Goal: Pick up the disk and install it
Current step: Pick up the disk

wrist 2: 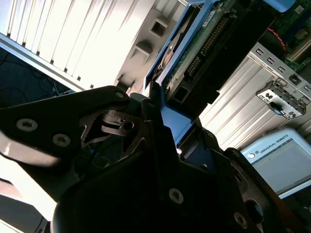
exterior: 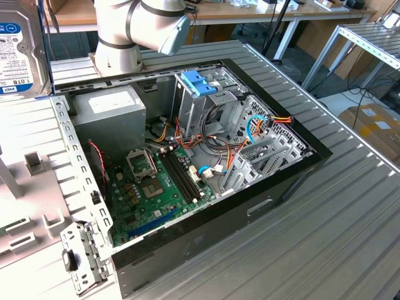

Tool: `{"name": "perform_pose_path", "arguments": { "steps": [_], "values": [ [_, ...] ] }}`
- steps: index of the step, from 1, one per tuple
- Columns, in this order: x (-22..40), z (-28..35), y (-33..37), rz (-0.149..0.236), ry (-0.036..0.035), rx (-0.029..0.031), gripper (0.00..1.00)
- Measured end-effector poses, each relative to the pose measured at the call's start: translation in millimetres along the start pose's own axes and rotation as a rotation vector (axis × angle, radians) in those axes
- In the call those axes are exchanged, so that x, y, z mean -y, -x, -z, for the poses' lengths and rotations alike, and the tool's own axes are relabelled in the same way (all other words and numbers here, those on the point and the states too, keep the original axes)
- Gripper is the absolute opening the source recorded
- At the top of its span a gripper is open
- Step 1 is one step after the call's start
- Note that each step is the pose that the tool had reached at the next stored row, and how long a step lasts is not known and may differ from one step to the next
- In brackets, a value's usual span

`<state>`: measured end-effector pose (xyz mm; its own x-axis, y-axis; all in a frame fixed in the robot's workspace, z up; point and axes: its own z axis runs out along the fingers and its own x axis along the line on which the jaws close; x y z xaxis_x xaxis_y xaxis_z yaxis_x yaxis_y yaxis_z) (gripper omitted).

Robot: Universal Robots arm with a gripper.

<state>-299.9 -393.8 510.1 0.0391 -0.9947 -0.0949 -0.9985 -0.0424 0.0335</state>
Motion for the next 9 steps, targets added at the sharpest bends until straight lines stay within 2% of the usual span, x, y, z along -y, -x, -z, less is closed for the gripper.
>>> {"name": "perform_pose_path", "arguments": {
  "steps": [9],
  "values": [
    [5.3, -0.6, -0.7, 0.0, -0.0001, 0.0, 0.37]
  ]
}}
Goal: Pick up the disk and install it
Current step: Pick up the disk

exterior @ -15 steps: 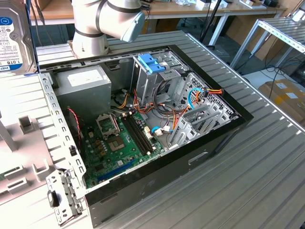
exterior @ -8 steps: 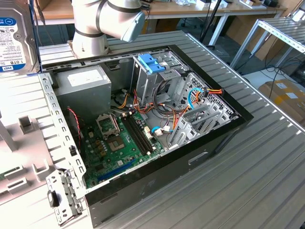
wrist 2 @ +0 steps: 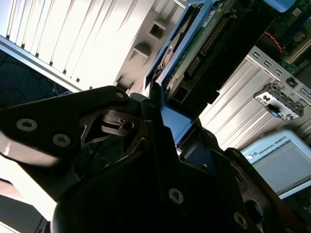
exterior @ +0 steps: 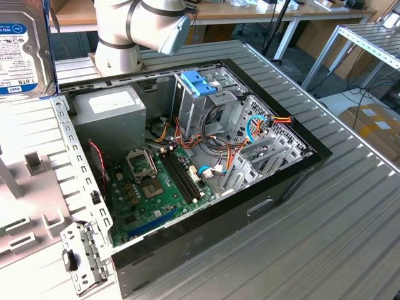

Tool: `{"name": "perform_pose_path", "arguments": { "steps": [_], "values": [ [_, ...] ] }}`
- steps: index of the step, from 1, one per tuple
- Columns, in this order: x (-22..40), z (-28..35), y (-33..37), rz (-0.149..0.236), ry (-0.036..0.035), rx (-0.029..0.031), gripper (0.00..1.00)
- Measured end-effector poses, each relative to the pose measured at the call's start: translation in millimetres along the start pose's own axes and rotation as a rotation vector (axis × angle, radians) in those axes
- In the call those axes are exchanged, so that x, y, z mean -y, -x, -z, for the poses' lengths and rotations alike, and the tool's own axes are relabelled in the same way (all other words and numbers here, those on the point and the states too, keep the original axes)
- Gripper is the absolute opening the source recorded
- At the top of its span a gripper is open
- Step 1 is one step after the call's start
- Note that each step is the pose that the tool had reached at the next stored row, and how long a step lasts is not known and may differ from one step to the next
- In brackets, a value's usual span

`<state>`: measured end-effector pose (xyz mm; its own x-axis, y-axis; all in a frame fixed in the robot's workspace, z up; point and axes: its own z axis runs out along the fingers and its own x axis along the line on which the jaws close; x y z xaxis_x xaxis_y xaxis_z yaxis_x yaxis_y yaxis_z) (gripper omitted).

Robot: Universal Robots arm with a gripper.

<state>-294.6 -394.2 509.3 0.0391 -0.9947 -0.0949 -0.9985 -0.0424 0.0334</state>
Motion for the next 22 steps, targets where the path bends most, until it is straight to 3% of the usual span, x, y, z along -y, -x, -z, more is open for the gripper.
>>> {"name": "perform_pose_path", "arguments": {
  "steps": [22],
  "values": [
    [14.5, -1.8, -1.5, 0.0, 0.0, 0.0, 0.37]
  ]
}}
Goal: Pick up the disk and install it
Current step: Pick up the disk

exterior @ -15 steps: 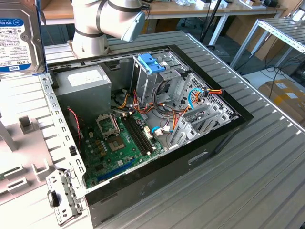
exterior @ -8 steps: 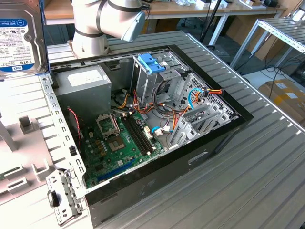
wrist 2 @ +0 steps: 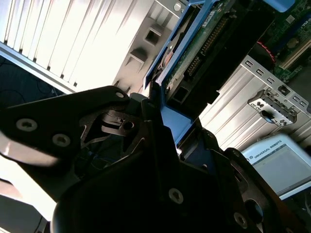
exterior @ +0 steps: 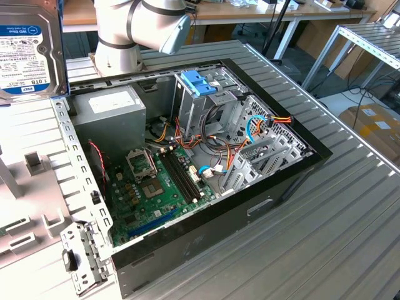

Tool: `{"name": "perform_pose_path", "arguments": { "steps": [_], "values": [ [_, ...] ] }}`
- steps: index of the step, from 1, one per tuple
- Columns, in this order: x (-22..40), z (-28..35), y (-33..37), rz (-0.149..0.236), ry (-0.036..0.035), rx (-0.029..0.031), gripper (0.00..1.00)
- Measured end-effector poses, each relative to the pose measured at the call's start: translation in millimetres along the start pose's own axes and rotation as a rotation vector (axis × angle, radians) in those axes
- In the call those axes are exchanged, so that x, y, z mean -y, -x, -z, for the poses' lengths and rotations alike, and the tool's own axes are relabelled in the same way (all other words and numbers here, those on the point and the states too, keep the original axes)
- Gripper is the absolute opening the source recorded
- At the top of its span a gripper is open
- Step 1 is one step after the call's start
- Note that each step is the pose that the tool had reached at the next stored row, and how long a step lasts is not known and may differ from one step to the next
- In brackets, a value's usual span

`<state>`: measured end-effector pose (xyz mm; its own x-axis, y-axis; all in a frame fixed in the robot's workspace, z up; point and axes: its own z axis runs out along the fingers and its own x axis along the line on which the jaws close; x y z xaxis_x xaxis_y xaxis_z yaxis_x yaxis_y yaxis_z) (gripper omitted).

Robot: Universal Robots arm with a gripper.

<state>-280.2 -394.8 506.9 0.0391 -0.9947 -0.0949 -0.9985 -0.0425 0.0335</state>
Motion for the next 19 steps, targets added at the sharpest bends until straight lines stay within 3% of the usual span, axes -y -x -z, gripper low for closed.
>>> {"name": "perform_pose_path", "arguments": {
  "steps": [19],
  "values": [
    [11.3, -1.1, -1.1, 0.0, 0.0, 0.0, 0.37]
  ]
}}
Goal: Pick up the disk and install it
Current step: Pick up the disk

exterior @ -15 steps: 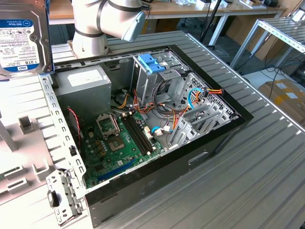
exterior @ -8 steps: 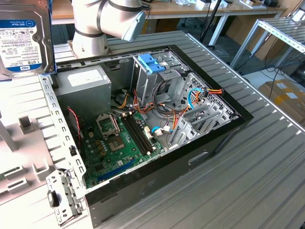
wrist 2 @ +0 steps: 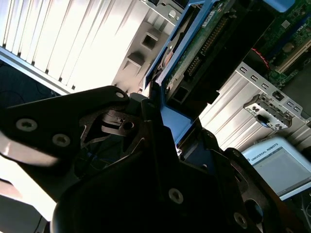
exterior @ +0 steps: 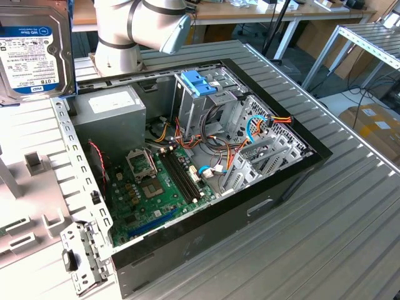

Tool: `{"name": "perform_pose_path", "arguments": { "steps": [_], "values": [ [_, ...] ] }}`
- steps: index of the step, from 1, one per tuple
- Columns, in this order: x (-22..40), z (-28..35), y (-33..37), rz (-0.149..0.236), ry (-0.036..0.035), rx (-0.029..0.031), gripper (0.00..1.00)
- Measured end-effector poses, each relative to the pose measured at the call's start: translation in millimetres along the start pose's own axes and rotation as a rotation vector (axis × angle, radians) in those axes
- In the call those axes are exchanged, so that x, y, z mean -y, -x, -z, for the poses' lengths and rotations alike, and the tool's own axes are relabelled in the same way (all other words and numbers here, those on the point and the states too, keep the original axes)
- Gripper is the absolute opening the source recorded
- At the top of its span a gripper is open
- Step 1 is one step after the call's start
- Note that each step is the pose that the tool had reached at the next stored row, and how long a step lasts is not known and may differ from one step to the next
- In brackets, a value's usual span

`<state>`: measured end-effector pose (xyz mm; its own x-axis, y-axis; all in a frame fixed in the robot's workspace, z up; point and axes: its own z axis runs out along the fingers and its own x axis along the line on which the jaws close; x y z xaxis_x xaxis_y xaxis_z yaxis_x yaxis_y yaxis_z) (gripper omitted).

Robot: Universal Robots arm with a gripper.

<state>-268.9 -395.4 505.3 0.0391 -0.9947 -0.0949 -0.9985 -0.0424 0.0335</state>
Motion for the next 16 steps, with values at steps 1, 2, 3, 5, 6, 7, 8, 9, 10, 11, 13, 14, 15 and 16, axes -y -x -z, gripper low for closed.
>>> {"name": "perform_pose_path", "arguments": {
  "steps": [1, 2, 3, 5, 6, 7, 8, 9, 10, 11, 13, 14, 15, 16],
  "values": [
    [0.7, -0.1, -0.1, 0.0, 0.0, 0.0, 0.37],
    [1.1, -0.1, -0.1, 0.0, 0.0, 0.0, 0.37],
    [2.1, -0.2, -0.3, 0.0, 0.0, 0.0, 0.37],
    [3.1, -0.3, -0.4, 0.0, 0.0, 0.0, 0.37],
    [3.9, -0.3, -0.5, 0.0, 0.0, -0.0001, 0.37],
    [4.5, -0.3, -0.6, 0.0, 0.0, 0.0, 0.37],
    [5.0, -0.5, -0.7, 0.0, -0.0001, 0.0, 0.37],
    [5.5, -0.5, -0.7, 0.0, -0.0001, 0.0, 0.37],
    [6.2, -0.5, -0.8, 0.0, 0.0, 0.0, 0.37],
    [6.7, -0.6, -0.9, 0.0, -0.0001, 0.0, 0.37],
    [8.3, -0.7, -1.2, 0.0, 0.0, 0.0, 0.37],
    [8.9, -0.7, -1.3, 0.0, 0.0, 0.0, 0.37],
    [9.4, -0.8, -1.5, 0.0, -0.0001, 0.0, 0.37],
    [9.9, -0.8, -1.5, 0.0, 0.0, 0.0, 0.37]
  ]
}}
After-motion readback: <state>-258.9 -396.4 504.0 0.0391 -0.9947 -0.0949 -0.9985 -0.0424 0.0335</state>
